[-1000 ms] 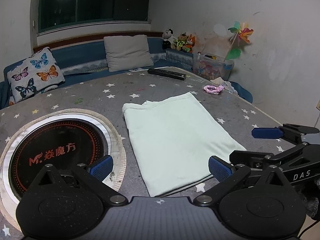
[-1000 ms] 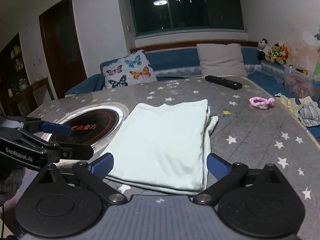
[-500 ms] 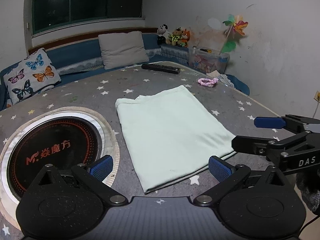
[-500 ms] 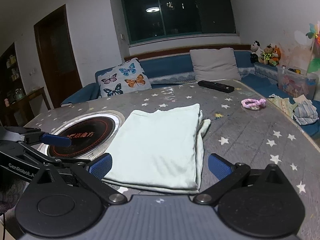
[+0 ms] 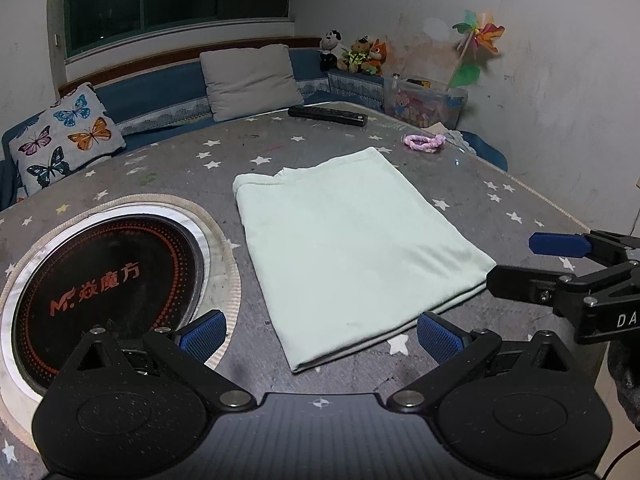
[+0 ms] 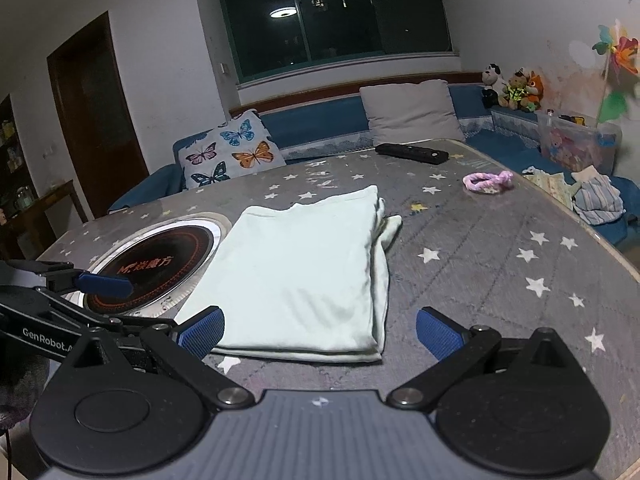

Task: Fold clothes

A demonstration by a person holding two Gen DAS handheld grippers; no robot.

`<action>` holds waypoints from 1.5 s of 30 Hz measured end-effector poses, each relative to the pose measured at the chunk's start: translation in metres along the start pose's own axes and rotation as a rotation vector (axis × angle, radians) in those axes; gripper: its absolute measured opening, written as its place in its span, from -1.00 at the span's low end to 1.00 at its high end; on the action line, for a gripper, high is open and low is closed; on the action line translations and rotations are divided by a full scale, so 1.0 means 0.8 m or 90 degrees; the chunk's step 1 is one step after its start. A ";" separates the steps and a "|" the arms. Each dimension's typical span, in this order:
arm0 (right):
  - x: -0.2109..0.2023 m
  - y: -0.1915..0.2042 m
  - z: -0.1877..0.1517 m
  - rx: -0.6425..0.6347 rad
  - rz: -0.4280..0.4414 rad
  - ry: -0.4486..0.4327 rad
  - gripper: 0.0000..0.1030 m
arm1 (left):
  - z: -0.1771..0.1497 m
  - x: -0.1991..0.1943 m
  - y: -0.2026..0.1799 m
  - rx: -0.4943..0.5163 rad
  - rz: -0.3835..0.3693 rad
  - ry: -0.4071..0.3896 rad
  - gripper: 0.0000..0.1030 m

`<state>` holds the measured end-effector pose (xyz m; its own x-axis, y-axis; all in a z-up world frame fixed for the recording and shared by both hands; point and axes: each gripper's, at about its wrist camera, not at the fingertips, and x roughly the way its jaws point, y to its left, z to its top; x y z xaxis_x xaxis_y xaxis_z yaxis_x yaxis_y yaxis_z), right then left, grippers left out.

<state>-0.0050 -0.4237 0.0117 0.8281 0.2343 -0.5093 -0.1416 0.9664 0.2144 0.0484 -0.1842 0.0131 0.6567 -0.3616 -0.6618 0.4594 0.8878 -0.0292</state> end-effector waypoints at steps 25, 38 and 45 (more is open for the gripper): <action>0.002 -0.002 0.001 0.017 0.007 -0.001 1.00 | 0.002 -0.002 -0.006 0.004 0.000 -0.001 1.00; 0.002 -0.001 0.002 0.022 0.009 -0.001 1.00 | 0.002 -0.002 -0.007 0.007 -0.003 0.001 1.00; 0.003 -0.002 0.002 0.025 0.007 -0.001 1.00 | 0.002 0.001 -0.006 0.006 -0.005 0.004 1.00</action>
<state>-0.0020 -0.4252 0.0117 0.8272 0.2451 -0.5056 -0.1297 0.9588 0.2527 0.0478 -0.1897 0.0141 0.6491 -0.3667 -0.6664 0.4701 0.8822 -0.0275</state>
